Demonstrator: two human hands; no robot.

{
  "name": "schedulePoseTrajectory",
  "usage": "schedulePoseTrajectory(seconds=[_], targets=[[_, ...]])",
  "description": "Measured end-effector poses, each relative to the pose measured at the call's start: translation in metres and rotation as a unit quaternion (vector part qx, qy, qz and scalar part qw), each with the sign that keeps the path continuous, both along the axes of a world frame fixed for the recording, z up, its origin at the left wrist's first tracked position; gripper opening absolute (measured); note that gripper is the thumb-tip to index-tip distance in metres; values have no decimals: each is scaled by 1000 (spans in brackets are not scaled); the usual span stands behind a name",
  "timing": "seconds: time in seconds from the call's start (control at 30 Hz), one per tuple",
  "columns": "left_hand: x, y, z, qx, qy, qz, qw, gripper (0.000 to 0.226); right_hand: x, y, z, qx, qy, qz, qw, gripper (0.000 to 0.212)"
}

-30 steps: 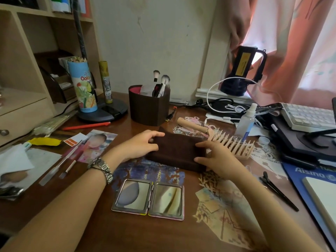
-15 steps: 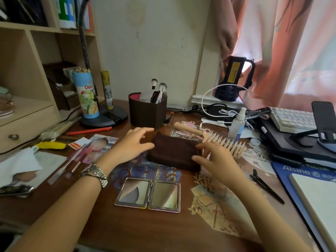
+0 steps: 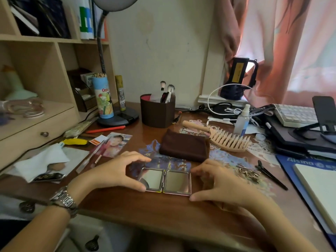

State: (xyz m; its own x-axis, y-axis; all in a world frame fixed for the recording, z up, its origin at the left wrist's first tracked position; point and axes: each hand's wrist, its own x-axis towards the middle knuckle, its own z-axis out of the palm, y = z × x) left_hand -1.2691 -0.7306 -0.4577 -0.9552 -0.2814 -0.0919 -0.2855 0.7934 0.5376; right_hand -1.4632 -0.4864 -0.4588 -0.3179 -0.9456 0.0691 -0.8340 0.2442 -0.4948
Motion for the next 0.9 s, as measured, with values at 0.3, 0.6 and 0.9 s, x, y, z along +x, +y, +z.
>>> schedulePoseTrajectory(seconds=[0.3, 0.6, 0.9], targets=[[10, 1, -11, -1, 42, 18, 999, 70, 6, -2, -13, -29, 13, -10, 999, 73], [5, -1, -12, -9, 70, 21, 997, 63, 2, -6, -14, -54, -33, -24, 998, 67], [-7, 12, -11, 73, 156, 38, 984, 70, 1, -3, -10, -102, -147, -52, 982, 65]])
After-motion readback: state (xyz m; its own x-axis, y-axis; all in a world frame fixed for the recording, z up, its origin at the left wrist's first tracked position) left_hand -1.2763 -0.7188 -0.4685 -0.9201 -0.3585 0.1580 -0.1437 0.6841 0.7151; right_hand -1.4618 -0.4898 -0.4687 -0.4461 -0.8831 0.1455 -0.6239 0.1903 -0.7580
